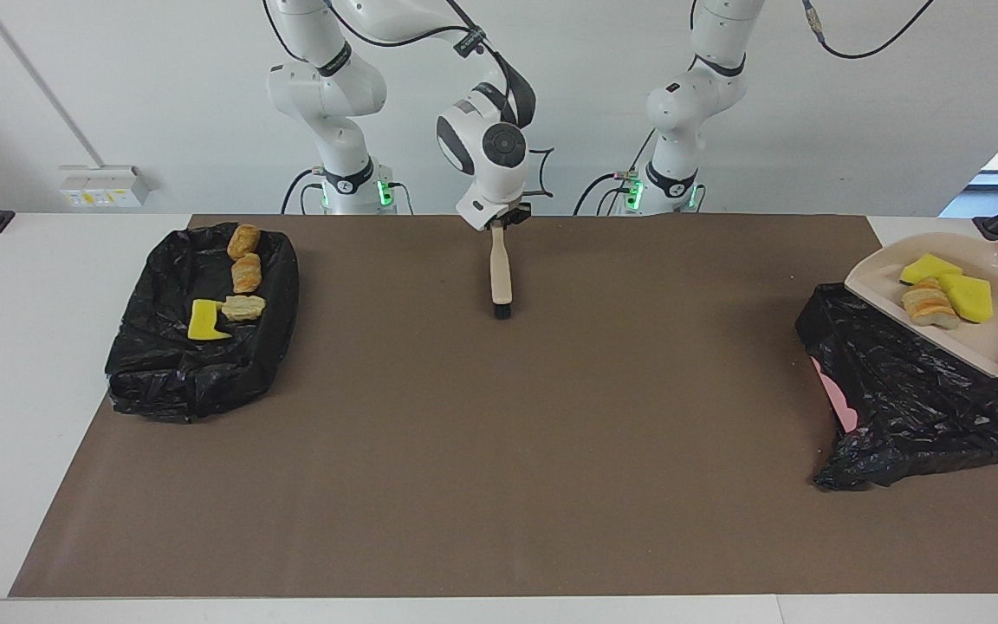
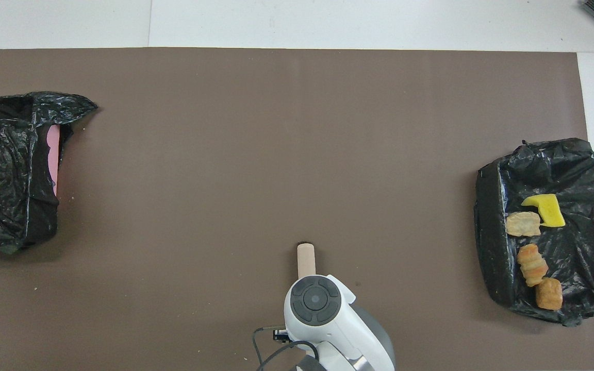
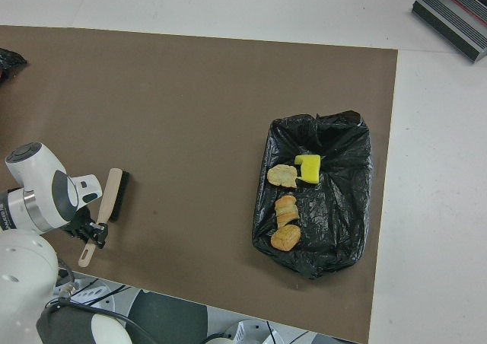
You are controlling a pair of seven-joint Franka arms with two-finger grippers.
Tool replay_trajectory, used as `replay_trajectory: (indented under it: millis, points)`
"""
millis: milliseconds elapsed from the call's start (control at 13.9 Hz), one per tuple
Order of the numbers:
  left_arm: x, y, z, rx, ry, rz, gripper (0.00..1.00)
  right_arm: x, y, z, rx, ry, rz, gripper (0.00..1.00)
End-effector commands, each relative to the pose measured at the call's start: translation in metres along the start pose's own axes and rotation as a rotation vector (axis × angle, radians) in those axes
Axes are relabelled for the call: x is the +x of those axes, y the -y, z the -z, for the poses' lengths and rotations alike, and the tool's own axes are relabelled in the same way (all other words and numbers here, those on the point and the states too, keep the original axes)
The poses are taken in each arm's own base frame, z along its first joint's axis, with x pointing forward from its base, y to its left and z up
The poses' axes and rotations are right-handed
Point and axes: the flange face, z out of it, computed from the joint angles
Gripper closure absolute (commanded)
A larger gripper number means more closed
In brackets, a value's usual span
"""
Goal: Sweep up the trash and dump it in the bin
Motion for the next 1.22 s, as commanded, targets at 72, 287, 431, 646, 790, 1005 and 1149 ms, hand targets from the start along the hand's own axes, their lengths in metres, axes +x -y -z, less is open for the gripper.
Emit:
replay_trajectory:
  millis: [72,287,431,646,790,1005,1149]
  points:
    - [-0.011,0.019,-0.003,0.057,0.109,-0.074,1.0,0.053,-0.027,0.068,0.057,-0.127,-0.025,0.0]
    - [-0.019,0.03,-0.021,0.086,0.153,-0.089,1.0,0.073,-0.043,0.104,0.054,-0.21,-0.04,0.0]
    - [-0.023,0.033,-0.027,0.107,0.241,-0.131,1.0,0.083,-0.049,0.13,0.051,-0.27,-0.039,0.0]
    - [0.011,0.033,-0.039,0.098,0.359,-0.252,1.0,0.098,-0.07,0.163,0.007,-0.365,-0.051,0.0]
    - [0.024,0.029,-0.05,0.078,0.425,-0.313,1.0,0.116,-0.097,0.189,-0.019,-0.419,-0.091,0.0]
    - [0.044,0.028,-0.033,0.052,0.58,-0.383,1.0,0.147,-0.167,0.238,-0.008,-0.493,-0.176,0.0]
    - [0.053,0.03,-0.02,0.075,0.645,-0.413,1.0,0.156,-0.231,0.274,-0.023,-0.518,-0.179,0.0]
